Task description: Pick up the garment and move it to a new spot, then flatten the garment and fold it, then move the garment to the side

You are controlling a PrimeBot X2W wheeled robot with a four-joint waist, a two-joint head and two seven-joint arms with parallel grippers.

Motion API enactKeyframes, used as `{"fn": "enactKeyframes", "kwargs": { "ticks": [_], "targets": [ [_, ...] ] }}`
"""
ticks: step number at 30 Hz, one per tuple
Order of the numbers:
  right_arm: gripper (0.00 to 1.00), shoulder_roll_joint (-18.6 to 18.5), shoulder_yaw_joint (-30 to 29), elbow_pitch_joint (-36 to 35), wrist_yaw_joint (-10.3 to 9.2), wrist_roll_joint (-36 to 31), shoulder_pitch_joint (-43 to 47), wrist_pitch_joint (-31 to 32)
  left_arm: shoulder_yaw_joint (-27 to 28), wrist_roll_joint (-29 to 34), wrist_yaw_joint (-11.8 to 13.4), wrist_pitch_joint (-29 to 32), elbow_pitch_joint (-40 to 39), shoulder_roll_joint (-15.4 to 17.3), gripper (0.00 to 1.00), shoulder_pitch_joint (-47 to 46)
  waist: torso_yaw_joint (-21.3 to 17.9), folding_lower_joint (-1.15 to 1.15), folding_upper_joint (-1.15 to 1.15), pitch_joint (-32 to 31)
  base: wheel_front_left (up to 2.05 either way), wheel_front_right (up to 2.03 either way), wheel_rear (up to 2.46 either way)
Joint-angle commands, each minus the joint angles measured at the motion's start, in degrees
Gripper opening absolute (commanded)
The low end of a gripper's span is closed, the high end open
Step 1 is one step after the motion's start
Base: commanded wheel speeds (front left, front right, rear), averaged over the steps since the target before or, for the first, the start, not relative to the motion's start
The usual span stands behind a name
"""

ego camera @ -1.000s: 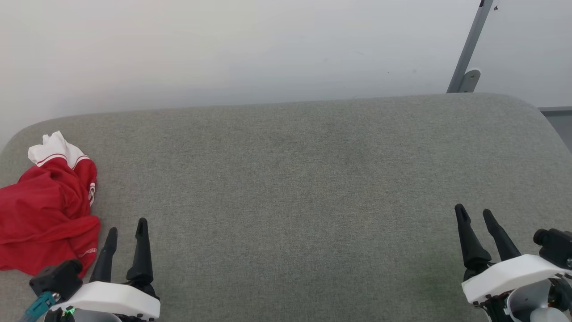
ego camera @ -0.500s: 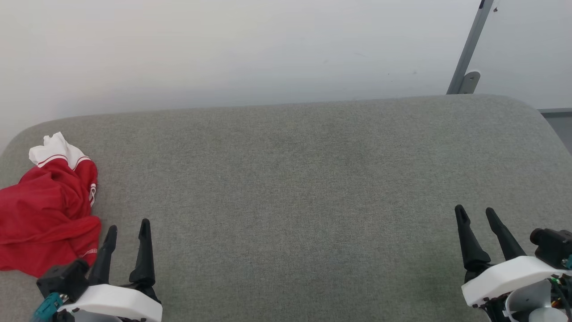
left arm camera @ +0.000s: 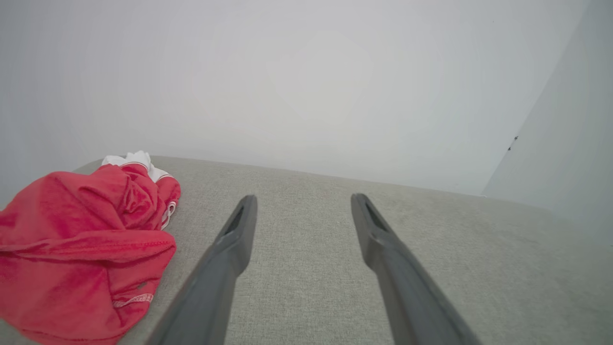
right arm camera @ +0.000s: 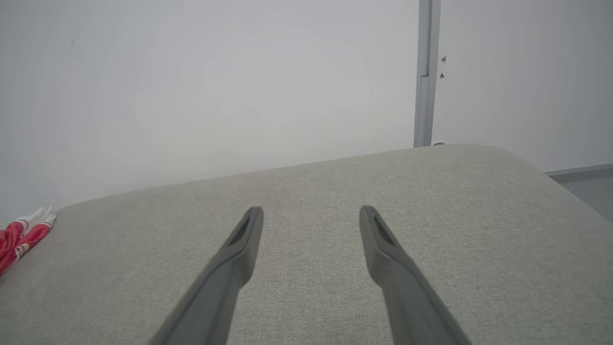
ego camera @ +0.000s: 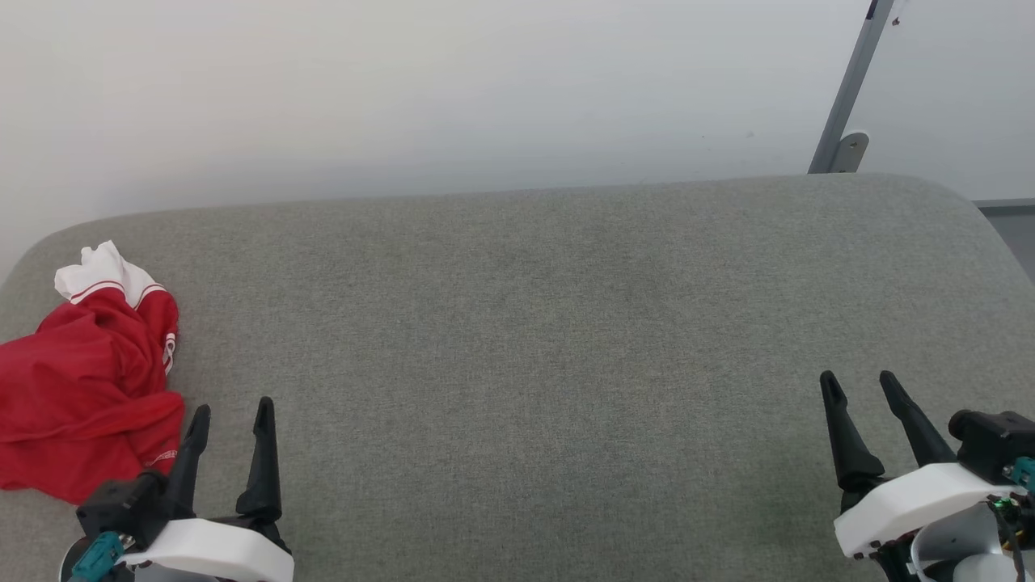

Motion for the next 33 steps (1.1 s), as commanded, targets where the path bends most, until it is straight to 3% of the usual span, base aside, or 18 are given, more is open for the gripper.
{"fn": "enactKeyframes", "kwargs": {
  "ticks": [1,22,33],
  "targets": [
    [1.0,-0.33,0.24,-0.5,-0.02,-1.05,0.44,-0.47,-0.18,1.35,0.39,-0.5,-0.15,0.28,1.0,0.34,0.02,0.0,0.0,-0.02,0.0,0.0,0.0],
    [1.0,0.06,0.18,-1.18,-0.02,-3.1,0.51,-0.31,-0.33,0.89,0.06,-1.04,0.43,0.68,1.0,-0.19,0.4,0.0,0.0,-0.43,0.0,0.0,0.0],
    [1.0,-0.83,2.13,-2.58,-0.02,-2.51,-0.01,0.65,2.2,0.56,3.24,-1.01,1.47,1.07,1.0,-0.88,6.54,0.0,0.0,-0.76,0.0,0.0,0.0]
  ]
}}
